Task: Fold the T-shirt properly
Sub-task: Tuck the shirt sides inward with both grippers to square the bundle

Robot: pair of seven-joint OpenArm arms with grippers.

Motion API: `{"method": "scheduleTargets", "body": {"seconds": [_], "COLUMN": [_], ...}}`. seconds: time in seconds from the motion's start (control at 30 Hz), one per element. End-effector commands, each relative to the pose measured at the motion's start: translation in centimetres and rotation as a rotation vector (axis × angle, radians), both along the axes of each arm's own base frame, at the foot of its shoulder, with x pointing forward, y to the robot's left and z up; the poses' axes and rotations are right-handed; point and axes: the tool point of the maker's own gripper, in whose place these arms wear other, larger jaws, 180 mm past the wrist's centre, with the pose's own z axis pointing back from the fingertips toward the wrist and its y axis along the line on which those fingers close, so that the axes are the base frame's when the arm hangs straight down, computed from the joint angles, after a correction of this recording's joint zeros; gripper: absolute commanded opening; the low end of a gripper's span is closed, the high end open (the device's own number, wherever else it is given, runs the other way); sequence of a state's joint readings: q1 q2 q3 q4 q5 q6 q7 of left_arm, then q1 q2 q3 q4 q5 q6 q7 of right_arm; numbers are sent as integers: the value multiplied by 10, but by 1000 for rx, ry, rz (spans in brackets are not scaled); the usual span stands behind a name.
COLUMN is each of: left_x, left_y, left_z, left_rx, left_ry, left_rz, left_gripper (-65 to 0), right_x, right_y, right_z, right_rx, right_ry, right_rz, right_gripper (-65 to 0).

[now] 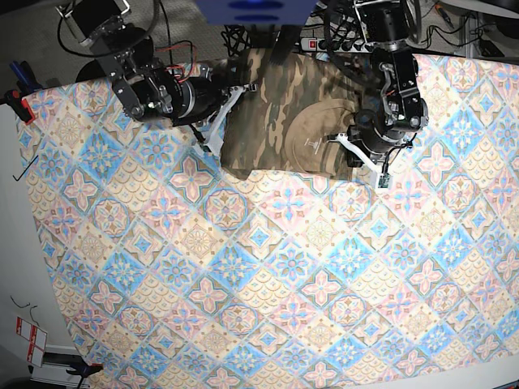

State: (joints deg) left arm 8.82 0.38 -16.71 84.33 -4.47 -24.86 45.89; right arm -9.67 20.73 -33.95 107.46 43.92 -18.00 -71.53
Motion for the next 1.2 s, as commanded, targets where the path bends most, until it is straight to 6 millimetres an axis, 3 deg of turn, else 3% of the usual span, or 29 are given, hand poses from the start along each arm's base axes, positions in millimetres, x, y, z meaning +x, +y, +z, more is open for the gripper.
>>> {"method": "scheduleTargets", "body": {"seconds": [0.0,0.1,0.27,0.33,0.4,0.53,0.63,0.73,0.83,1.0,1.17], "left_x": [0,-8,-27,-30,-36,-39,-43,-43,-48,-51,-53], "left_y": [4,20,78,84,79,73,69,66,49,15,12], "left_z": [10,30,60,73,80,85,78,70,54,53,51], "left_rx": [16,69,132,113,49,-113,-203,-274,-350,-403,-412], "left_ry": [-33,-77,-12,-39,-61,-84,-73,-94,-70,-84,-81], "left_rz": [1,9,81,58,32,36,66,101,76,-43,-61], "left_gripper": [-650,-650,-650,-613,-500,-185,-38,-43,-47,-45,-44], "right_x": [7,18,26,26,26,26,24,20,18,25,30], "right_y": [-1,-10,-18,-18,-18,-18,-21,-25,-28,-47,-60], "right_z": [6,7,9,8,9,9,2,-8,-14,-22,-26], "right_rx": [10,3,-5,-5,-5,-6,-19,-36,-49,-168,-252], "right_ry": [-26,-42,-55,-53,-56,-58,-38,-7,8,-57,-99], "right_rz": [-1,-40,-71,-71,-73,-73,-80,-86,-89,-73,-63], "right_gripper": [-648,-648,-647,-647,-647,-647,-647,-647,-647,-647,-647]}}
